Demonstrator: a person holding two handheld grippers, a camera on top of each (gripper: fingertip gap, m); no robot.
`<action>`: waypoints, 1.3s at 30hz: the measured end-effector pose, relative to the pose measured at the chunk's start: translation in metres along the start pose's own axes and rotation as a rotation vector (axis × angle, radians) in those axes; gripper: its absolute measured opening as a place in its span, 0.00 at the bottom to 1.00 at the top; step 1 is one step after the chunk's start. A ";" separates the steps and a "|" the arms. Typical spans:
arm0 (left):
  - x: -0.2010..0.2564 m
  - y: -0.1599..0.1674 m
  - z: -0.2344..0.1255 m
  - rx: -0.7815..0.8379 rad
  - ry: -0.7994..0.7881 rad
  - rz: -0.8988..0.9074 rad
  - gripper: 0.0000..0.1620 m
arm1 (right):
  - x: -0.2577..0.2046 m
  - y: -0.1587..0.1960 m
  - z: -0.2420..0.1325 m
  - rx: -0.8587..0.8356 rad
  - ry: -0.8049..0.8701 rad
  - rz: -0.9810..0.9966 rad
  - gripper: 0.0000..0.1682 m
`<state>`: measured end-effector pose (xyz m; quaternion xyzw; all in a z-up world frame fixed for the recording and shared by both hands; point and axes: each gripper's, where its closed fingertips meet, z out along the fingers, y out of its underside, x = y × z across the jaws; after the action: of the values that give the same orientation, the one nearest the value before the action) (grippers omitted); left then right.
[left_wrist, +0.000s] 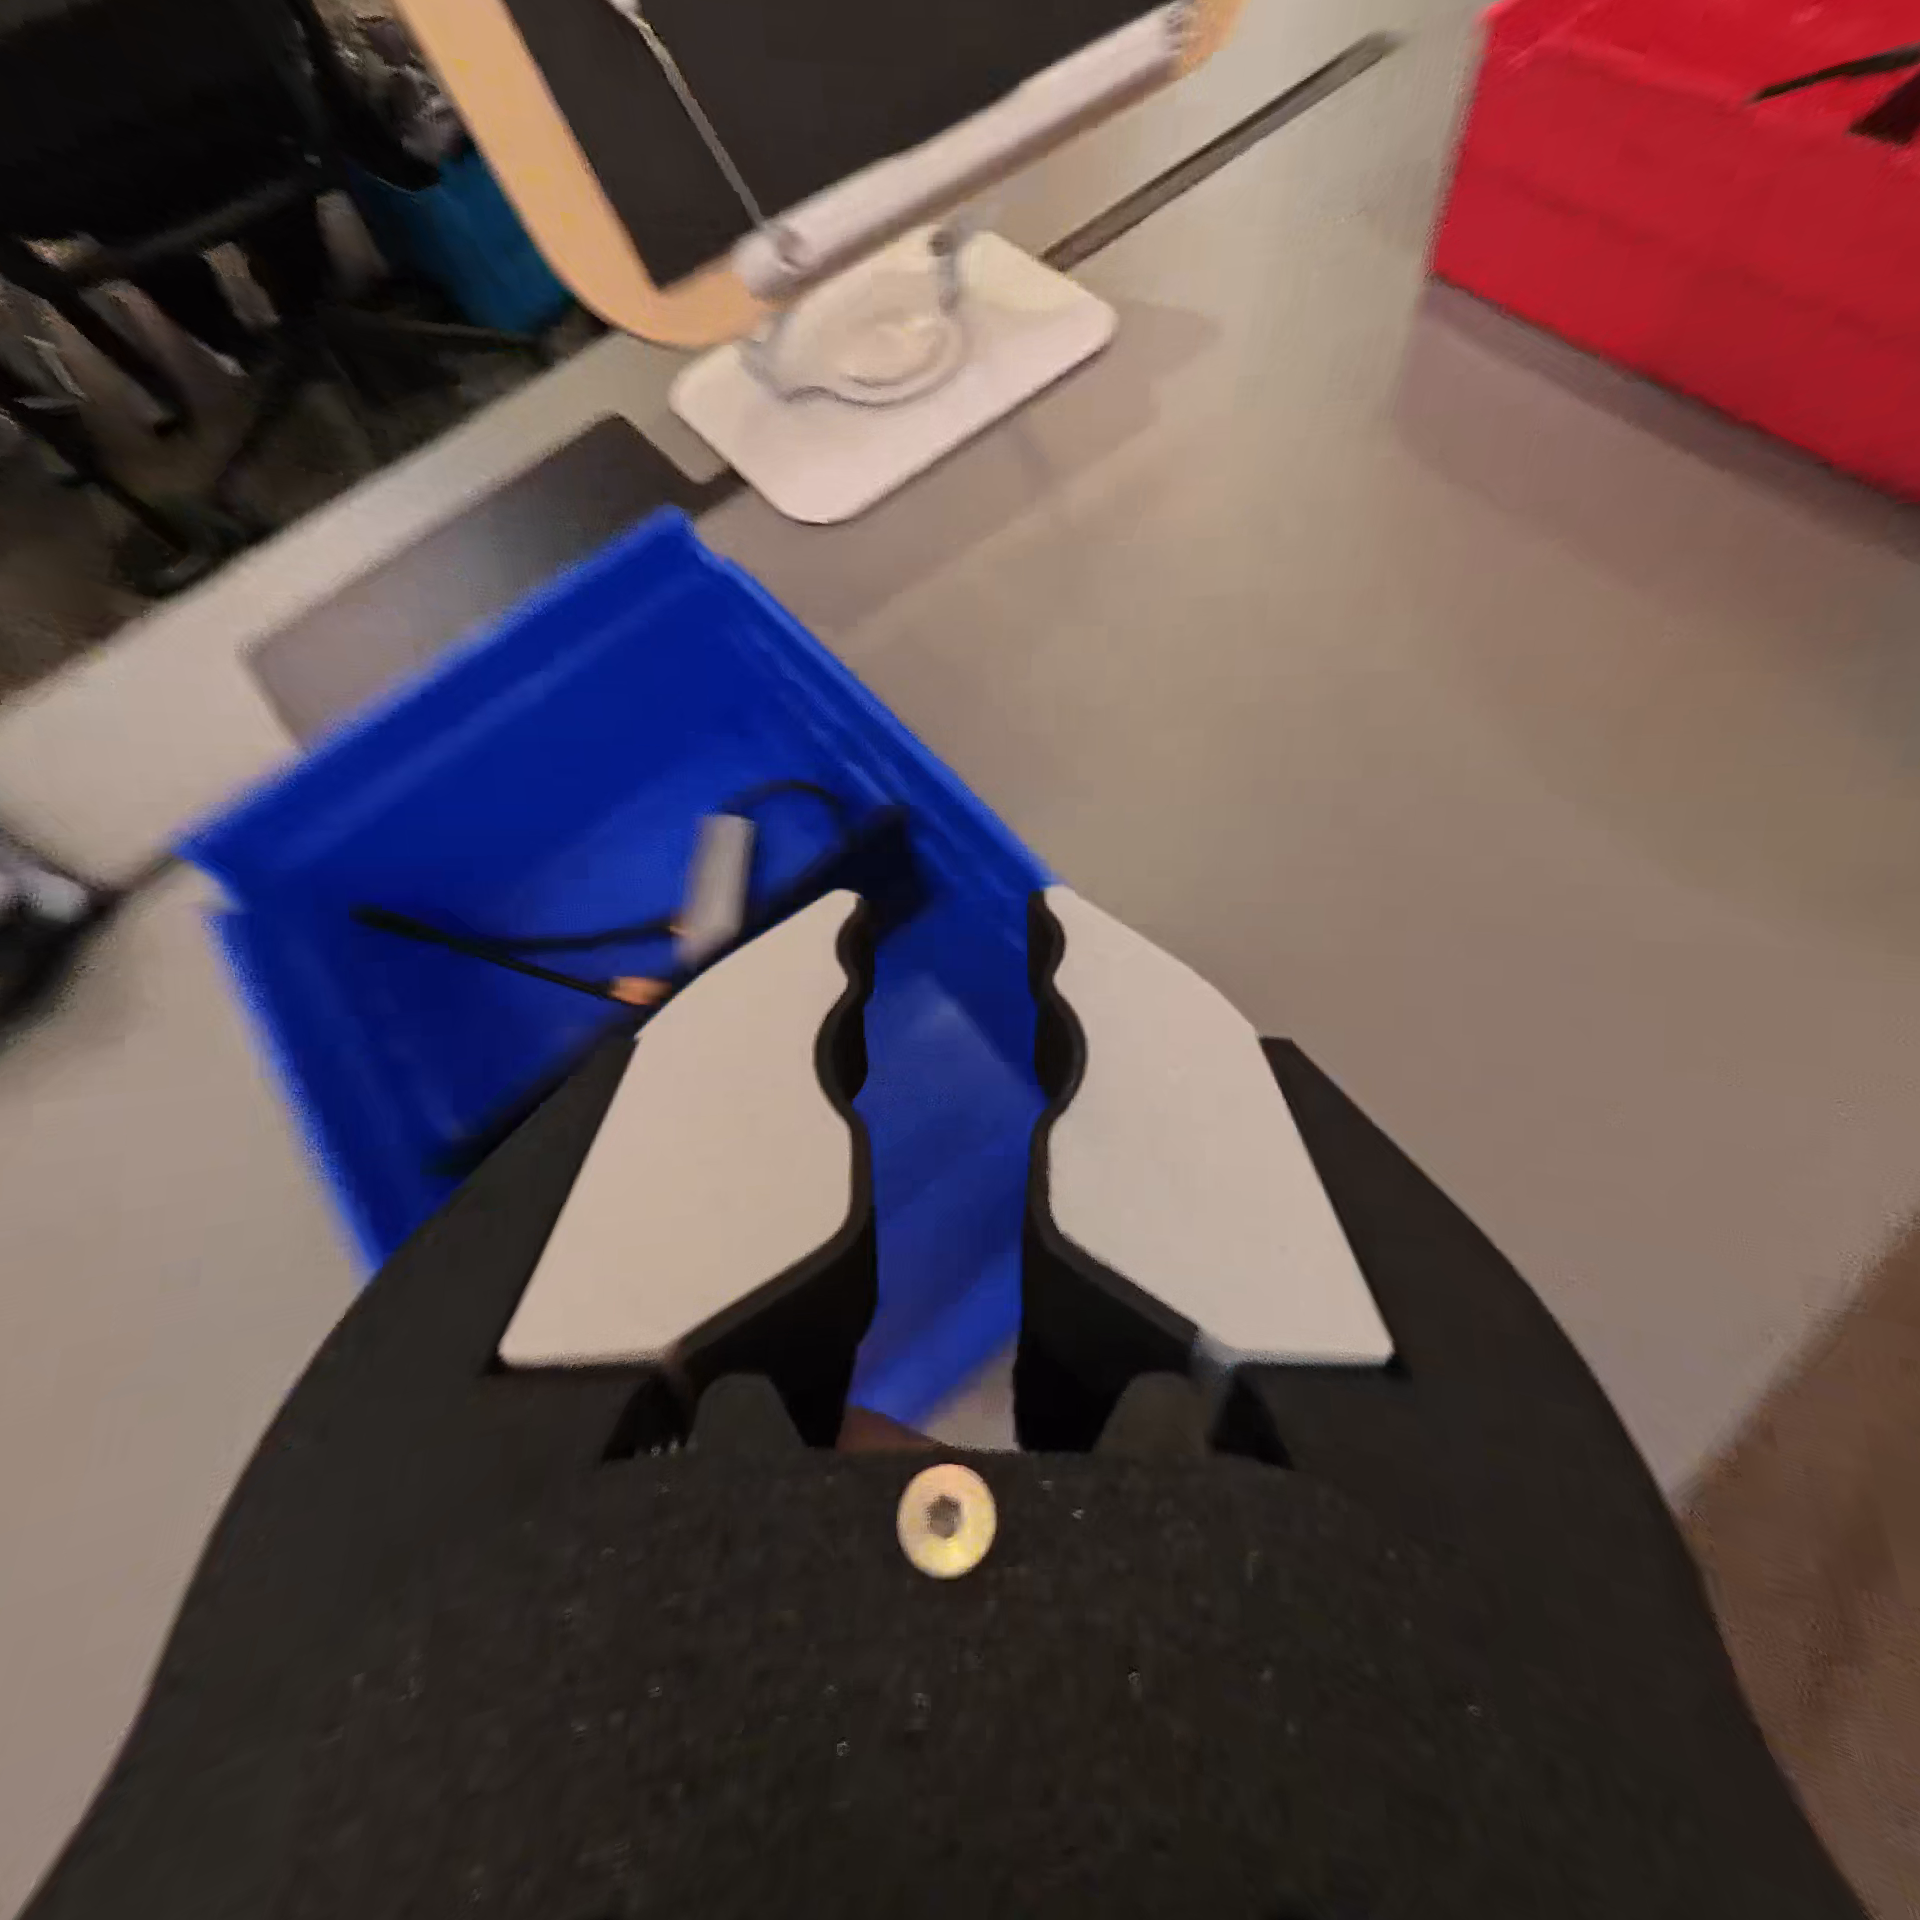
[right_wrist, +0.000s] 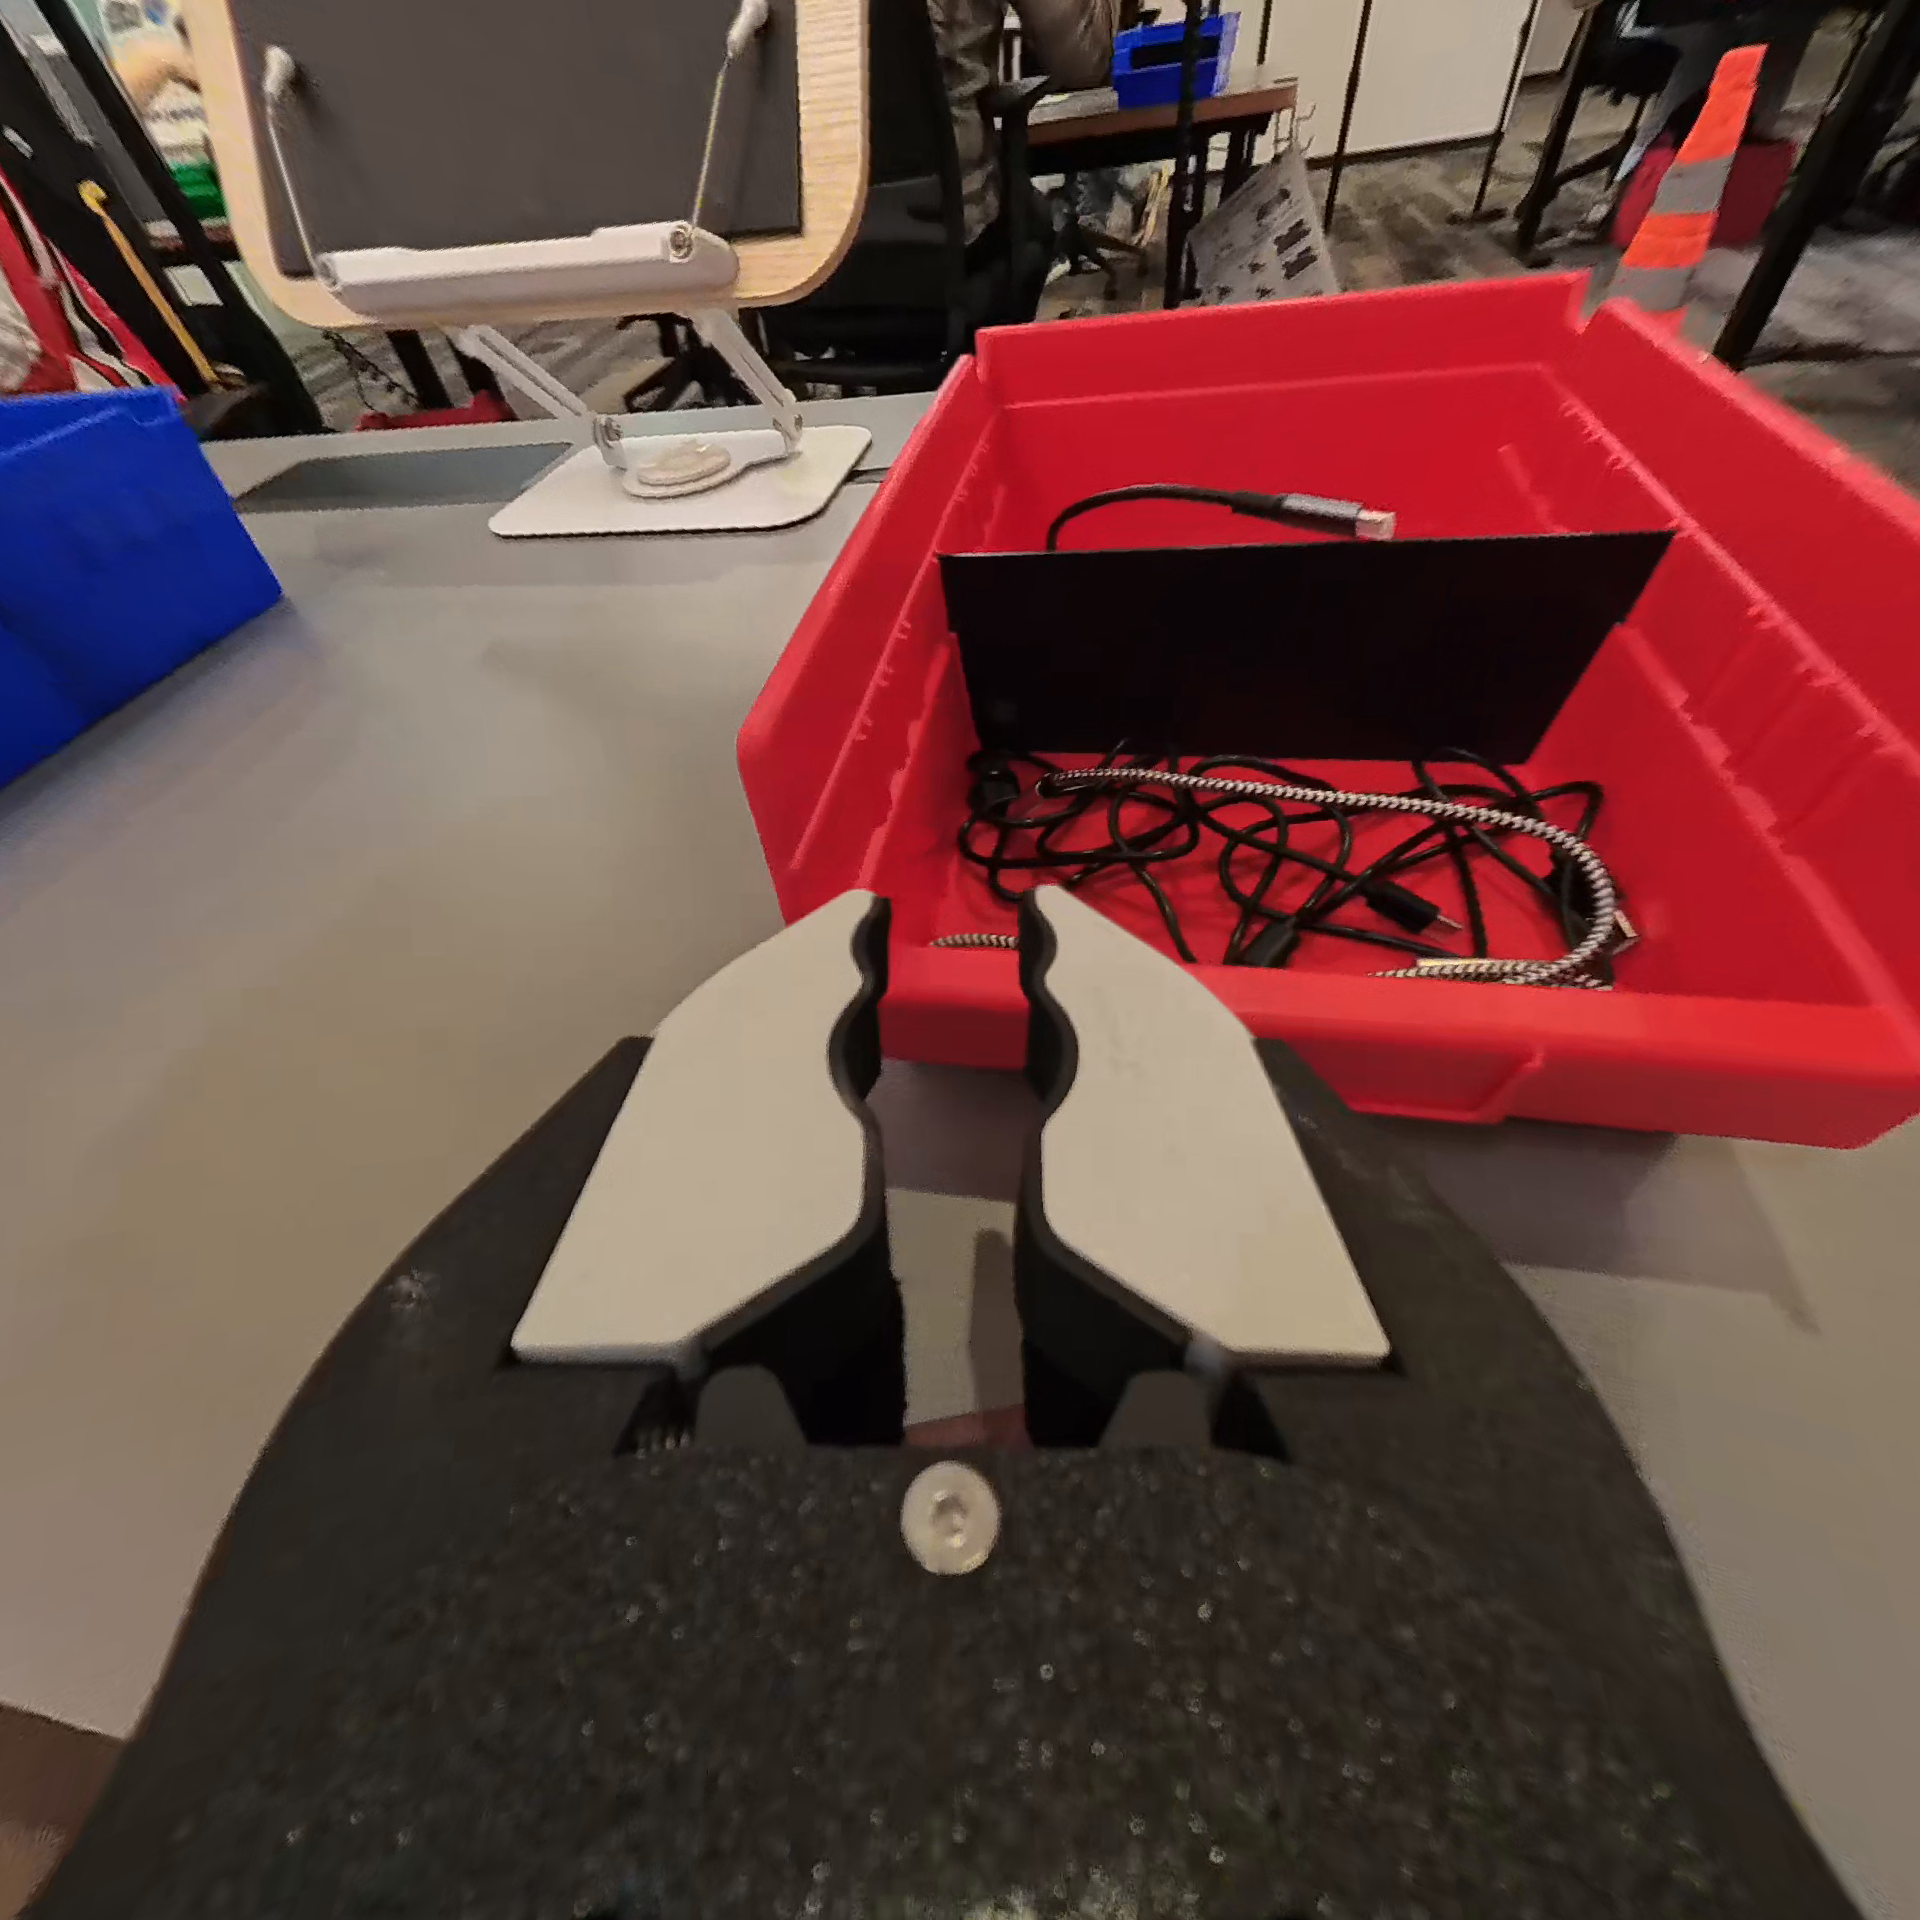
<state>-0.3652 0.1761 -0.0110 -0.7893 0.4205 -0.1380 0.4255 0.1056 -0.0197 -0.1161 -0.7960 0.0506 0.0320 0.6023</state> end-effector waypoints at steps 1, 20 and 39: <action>-0.021 -0.006 0.014 -0.069 -0.006 0.036 0.16 | -0.001 0.001 0.002 -0.005 -0.013 0.021 0.14; -0.087 0.111 0.178 -0.908 0.229 0.118 0.18 | -0.012 0.005 0.017 -0.046 -0.036 -0.050 0.14; -0.076 -0.070 0.047 0.052 -0.271 0.222 0.15 | -0.032 -0.020 -0.010 0.100 -0.032 -0.157 0.13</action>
<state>-0.3458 0.2812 0.0265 -0.7381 0.4401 0.0065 0.5113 0.0757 -0.0222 -0.0908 -0.7660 -0.0199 -0.0053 0.6425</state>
